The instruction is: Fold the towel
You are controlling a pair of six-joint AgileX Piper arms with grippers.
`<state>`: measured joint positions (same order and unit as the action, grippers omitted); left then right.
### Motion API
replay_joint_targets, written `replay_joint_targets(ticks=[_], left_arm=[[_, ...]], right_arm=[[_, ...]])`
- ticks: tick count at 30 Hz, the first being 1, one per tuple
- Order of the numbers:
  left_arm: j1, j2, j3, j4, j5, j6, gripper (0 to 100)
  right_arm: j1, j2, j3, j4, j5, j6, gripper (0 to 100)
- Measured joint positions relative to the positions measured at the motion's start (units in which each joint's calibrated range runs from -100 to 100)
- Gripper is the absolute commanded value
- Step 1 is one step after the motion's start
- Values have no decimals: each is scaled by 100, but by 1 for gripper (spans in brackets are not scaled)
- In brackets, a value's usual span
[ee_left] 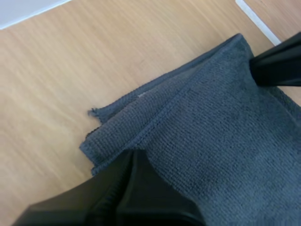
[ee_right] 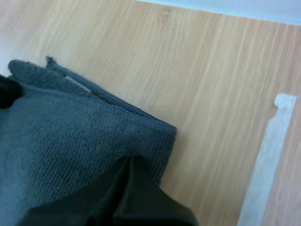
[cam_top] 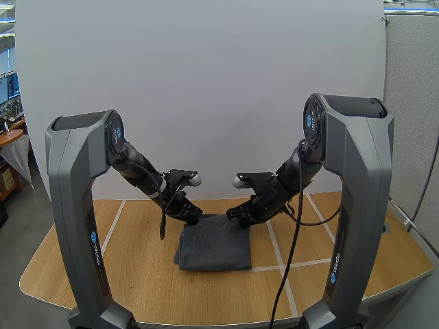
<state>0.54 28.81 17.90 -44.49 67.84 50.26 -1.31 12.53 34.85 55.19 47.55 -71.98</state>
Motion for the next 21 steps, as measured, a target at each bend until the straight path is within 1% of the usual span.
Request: replay_joint_targets(ticks=[1,2,3,8,10,21], left_arm=[[60,0,56,-15,19,-96,0],[90,0,80,-45,40,-104,0],[162,0,155,-100,96,-123,0],[294,0,220,-186,242,-146,0],[315,0,231,-186,331,-146,0],[321,0,231,-186,344,-146,0]], right_arm=[[0,62,-68,36,0,-11,0],[0,143,-194,73,-21,-30,0],[0,190,-305,88,-21,-43,0],[8,228,-426,88,-21,-51,0],[8,228,-438,88,1,-51,0],[8,231,-441,88,39,-51,0]])
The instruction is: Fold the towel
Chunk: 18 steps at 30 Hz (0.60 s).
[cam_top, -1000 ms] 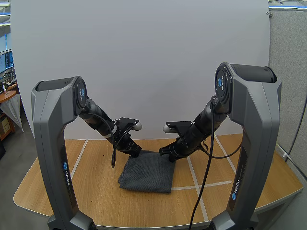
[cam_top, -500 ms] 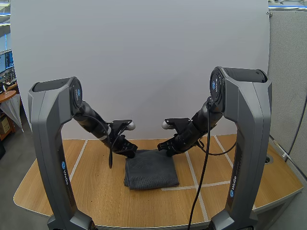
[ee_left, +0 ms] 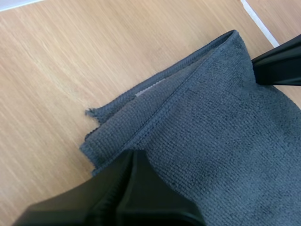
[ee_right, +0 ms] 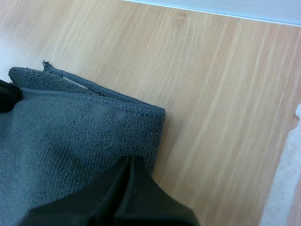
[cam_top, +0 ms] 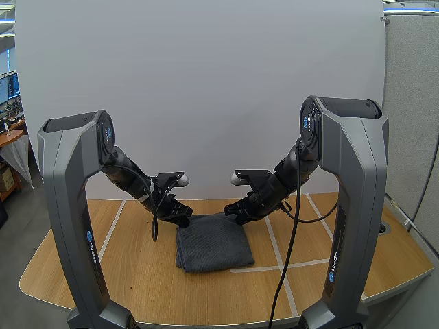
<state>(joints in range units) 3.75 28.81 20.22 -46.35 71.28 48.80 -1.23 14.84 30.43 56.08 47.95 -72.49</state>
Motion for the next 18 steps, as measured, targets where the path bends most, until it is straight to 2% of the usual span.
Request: replay_joint_targets(ticks=[4,5,7,11,13,18], left_arm=[[0,0,0,-57,26,26,0],[11,0,0,-137,26,26,0],[10,0,0,-149,148,179,0],[18,-112,-142,-46,881,199,0],[32,-757,-156,15,1350,199,0],[103,-1747,-172,29,2293,131,0]], right_arm=[[0,0,-11,0,20,0,0],[0,0,-11,0,411,22,0],[0,-54,-11,-201,464,170,0],[-82,-792,-11,-582,863,488,0],[-212,-1513,-11,-870,1256,712,0],[-414,-2439,-11,-1468,2136,1028,0]])
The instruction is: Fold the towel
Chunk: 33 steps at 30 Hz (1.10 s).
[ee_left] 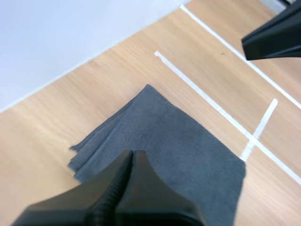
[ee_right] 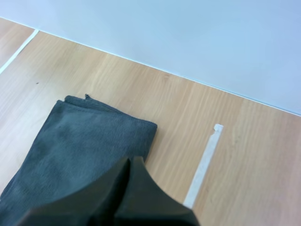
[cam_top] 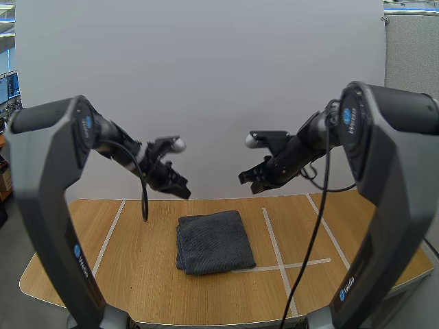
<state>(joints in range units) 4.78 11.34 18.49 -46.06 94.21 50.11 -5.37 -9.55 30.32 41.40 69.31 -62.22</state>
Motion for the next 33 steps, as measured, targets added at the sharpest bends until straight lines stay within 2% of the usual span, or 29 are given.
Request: replay_joint_targets(ticks=[4,5,6,7,9,10,11,12,16,17,24,33], left_arm=[[85,-609,0,126,312,-218,15],[123,-815,48,201,353,-291,29],[137,-885,83,227,353,-313,33],[185,-1064,196,265,394,-365,49],[268,-1276,366,302,422,-390,71],[296,-1328,452,303,441,-394,91],[316,-1362,485,317,441,-394,100],[340,-1393,542,317,441,-394,100],[773,-1522,1720,403,482,-402,100],[797,-1510,1861,433,482,-438,100],[805,-1216,2047,447,513,-549,100],[805,44,2059,378,513,-431,100]], right_arm=[[-70,-376,0,-196,441,96,0],[-91,-491,0,-276,578,125,0],[-115,-588,0,-326,735,136,0],[-141,-708,0,-363,933,159,0],[-185,-1009,0,-496,1323,178,0],[-195,-1106,0,-521,1410,189,0],[-195,-1131,0,-541,1433,189,0],[-195,-1173,0,-543,1433,189,0],[-195,-1743,0,-638,1849,208,0],[-195,-1777,0,-638,1849,208,0],[-195,-2064,0,-638,2132,208,0],[-195,-2077,0,-638,2605,208,0]])
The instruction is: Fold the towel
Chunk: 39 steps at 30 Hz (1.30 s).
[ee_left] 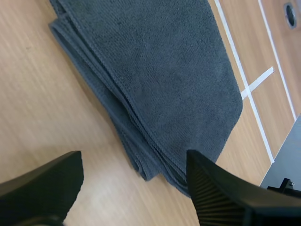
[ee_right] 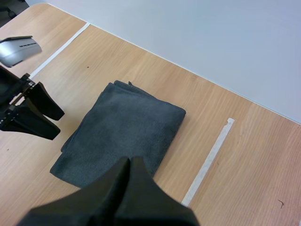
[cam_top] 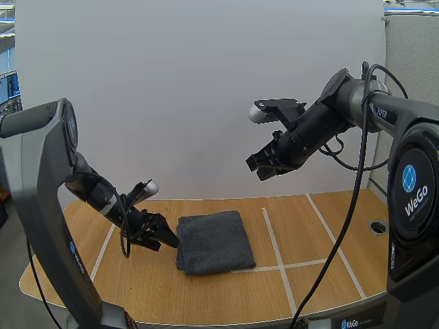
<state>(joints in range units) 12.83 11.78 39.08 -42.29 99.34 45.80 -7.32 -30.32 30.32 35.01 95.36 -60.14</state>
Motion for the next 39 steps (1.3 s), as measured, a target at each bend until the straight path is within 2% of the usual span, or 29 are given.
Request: replay_joint_targets(ticks=[8,18,22,27,31,33,34,35,38,39], left_arm=[[0,655,0,-666,-18,483,100],[0,1217,-388,-1222,-18,602,100],[-75,1325,-503,-1332,-18,602,100],[-309,1393,-526,-1440,0,602,100],[-412,1407,-530,-1463,0,602,100],[-420,1407,-530,-1462,0,613,100],[-420,1407,-530,-1462,0,613,92],[-426,1407,-530,-1462,0,613,76],[-428,1407,-530,-1462,0,613,35],[-435,1407,-530,-1462,0,613,15]], right_arm=[[0,0,0,-131,126,0,0],[0,0,0,-187,291,59,0],[0,0,0,-244,307,70,0],[0,0,0,-257,360,79,0],[0,0,0,-297,360,79,0],[0,0,0,-346,360,79,0],[0,0,0,-346,360,79,0],[0,0,0,-361,360,79,0],[0,0,0,-384,360,79,0],[0,0,0,-384,360,79,0]])
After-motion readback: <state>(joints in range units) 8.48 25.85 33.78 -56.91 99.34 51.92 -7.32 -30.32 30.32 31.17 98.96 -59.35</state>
